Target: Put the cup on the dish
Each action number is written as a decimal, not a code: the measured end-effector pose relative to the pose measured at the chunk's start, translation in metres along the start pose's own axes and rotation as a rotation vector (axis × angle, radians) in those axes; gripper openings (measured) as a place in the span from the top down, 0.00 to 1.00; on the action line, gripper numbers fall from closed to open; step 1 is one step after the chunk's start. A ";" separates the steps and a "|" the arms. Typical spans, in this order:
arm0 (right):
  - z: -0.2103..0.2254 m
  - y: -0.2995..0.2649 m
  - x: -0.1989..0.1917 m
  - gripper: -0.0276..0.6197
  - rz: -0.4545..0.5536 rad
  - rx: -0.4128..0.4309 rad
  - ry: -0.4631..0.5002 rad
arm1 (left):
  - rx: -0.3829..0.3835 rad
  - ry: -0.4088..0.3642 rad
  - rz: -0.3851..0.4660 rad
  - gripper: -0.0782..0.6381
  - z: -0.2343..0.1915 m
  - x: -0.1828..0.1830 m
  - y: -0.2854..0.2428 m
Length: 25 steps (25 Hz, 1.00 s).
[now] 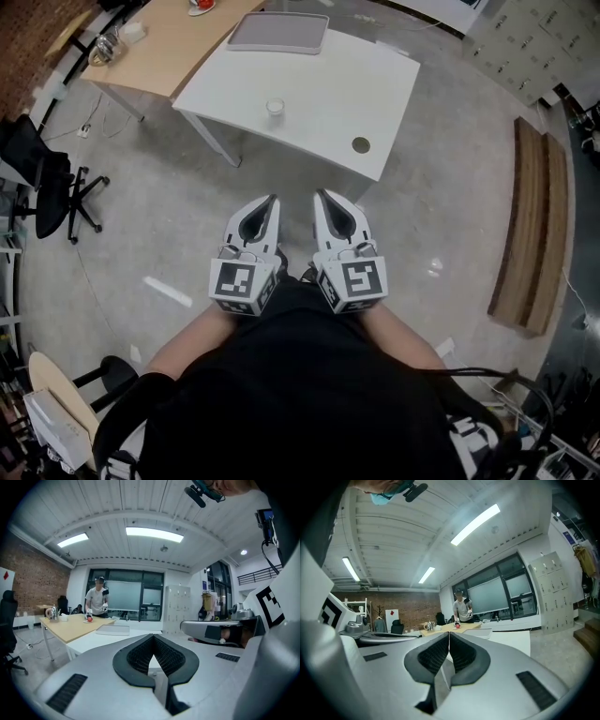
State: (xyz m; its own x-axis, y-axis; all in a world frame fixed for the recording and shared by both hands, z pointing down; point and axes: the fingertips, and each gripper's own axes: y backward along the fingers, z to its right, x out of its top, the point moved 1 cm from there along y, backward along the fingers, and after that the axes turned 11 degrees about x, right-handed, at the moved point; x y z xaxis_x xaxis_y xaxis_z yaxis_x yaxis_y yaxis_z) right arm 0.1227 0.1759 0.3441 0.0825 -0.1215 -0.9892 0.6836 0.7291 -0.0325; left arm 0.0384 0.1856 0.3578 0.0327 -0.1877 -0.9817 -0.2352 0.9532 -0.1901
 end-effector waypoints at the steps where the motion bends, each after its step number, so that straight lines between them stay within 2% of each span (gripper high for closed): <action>1: 0.001 0.002 0.000 0.94 0.000 -0.007 -0.001 | -0.006 -0.002 -0.001 0.88 0.002 0.000 -0.001; 6: 0.016 0.016 0.006 0.94 0.023 -0.058 -0.002 | -0.049 -0.035 0.005 0.88 0.021 0.014 -0.008; 11: 0.024 0.026 0.013 0.94 0.039 -0.077 0.003 | -0.093 -0.030 0.016 0.88 0.037 0.017 -0.010; 20: 0.013 0.008 0.007 0.94 0.029 -0.046 -0.010 | -0.096 -0.037 0.006 0.88 0.024 0.011 -0.010; 25: 0.009 -0.004 0.000 0.94 -0.001 -0.021 -0.020 | -0.062 -0.015 -0.021 0.88 0.011 0.009 -0.016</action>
State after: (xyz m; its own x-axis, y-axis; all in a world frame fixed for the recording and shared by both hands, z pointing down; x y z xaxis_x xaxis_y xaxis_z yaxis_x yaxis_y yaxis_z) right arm 0.1260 0.1669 0.3455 0.0963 -0.1358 -0.9861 0.6687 0.7426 -0.0369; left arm 0.0531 0.1718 0.3521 0.0526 -0.2039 -0.9776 -0.2942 0.9323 -0.2103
